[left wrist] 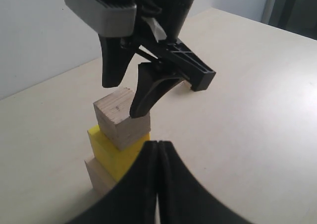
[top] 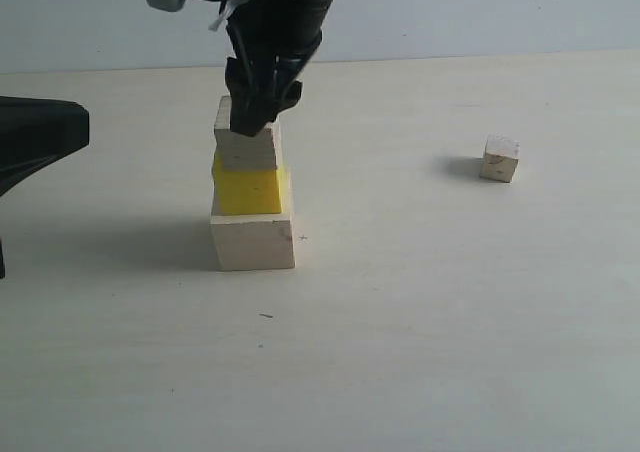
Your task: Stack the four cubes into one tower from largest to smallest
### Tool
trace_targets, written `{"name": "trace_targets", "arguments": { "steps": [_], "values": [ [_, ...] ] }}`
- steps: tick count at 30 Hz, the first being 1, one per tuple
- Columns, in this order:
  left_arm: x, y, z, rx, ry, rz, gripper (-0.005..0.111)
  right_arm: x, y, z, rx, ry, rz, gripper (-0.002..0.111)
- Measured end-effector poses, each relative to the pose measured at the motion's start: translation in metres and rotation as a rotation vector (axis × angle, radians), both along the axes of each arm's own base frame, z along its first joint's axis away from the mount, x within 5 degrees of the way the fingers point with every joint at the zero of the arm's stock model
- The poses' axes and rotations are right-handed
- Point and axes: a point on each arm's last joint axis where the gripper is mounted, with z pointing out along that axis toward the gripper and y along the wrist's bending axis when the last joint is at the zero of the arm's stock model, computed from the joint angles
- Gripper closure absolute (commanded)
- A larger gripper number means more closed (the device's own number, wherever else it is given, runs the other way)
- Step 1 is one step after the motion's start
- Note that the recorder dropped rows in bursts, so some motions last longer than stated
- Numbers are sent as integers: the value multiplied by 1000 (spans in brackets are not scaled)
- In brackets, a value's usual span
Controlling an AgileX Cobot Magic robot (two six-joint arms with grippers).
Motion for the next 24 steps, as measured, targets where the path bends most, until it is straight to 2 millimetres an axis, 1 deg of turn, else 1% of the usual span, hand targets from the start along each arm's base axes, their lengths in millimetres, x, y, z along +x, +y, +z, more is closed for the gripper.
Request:
{"name": "trace_targets", "arguments": {
  "steps": [3,4,5,6,7,8,9,10,12,14,16,18,20,21,23,24],
  "values": [
    [0,0,0,0,0,0,107,-4,-3,12,22,-12,-16,50],
    [0,0,0,0,0,0,107,-5,-4,15,27,-13,-23,52],
    [0,0,0,0,0,0,107,-9,-6,25,45,-20,-46,55],
    [0,0,0,0,0,0,107,-10,-8,30,54,-23,-59,68],
    [0,0,0,0,0,0,107,-14,-10,39,73,-22,-95,77],
    [0,0,0,0,0,0,107,-15,-12,42,80,-22,-113,94],
    [0,0,0,0,0,0,107,-16,-14,47,86,-21,-145,103],
    [0,0,0,0,0,0,107,-17,-15,49,84,-27,-156,108],
    [0,0,0,0,0,0,107,-14,-20,49,48,-56,-197,108],
    [0,0,0,0,0,0,107,-9,-26,48,-2,-93,-273,108],
    [0,0,0,0,0,0,107,-5,-28,44,-12,-84,-315,108],
    [0,0,0,-2,2,1,107,0,-32,33,-26,-46,-342,108],
    [0,0,0,-9,9,4,107,8,-44,16,-59,-3,-381,108],
    [0,0,0,-12,12,6,107,14,-54,5,-72,38,-412,108],
    [0,0,0,-14,14,7,107,16,-59,-6,-35,129,-428,108],
    [0,0,0,-14,14,7,107,15,-58,-8,-13,159,-419,108]
  ]
}}
